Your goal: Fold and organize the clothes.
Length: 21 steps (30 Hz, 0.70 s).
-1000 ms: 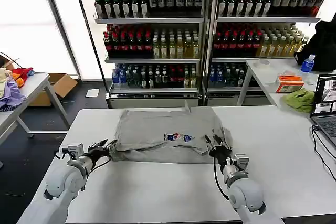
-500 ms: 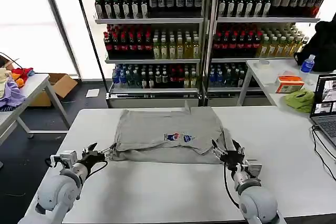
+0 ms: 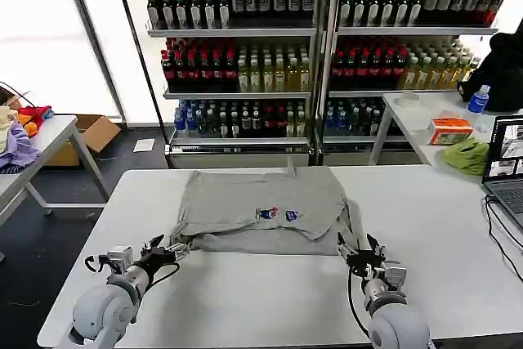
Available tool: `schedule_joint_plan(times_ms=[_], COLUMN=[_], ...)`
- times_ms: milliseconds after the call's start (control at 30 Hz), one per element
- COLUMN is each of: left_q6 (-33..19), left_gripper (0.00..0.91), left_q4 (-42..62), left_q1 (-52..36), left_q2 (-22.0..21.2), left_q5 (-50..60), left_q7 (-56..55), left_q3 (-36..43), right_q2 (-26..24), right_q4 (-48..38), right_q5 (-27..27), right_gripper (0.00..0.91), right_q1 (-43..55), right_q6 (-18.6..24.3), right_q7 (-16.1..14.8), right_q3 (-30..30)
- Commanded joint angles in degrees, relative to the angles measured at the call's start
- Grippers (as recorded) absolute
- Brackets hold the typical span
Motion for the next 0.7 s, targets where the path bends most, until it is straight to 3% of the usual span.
schedule_joint_plan(times_ms=[33,700], left_q6=[0.00,-0.07], left_gripper=[0.010,0.000], left_q4=[2.34,3.26], left_q1=[-0.14,-0.30], left_q2=[-1.16,-1.84], left_q5=[0.69,-0.57], left_q7=[0.89,1.28], left_q3=[0.34,0.80], right_q2=[0.50,-1.71], right_q4=[-2.00,-1.49], right_q5=[-0.59,4.01], right_gripper=[0.000,0.000], right_q1=[-0.05,-1.56], right_q6=[-0.43,-1.36], right_q7=[1.03,-0.78], right_q3=[-1.42,-0.89])
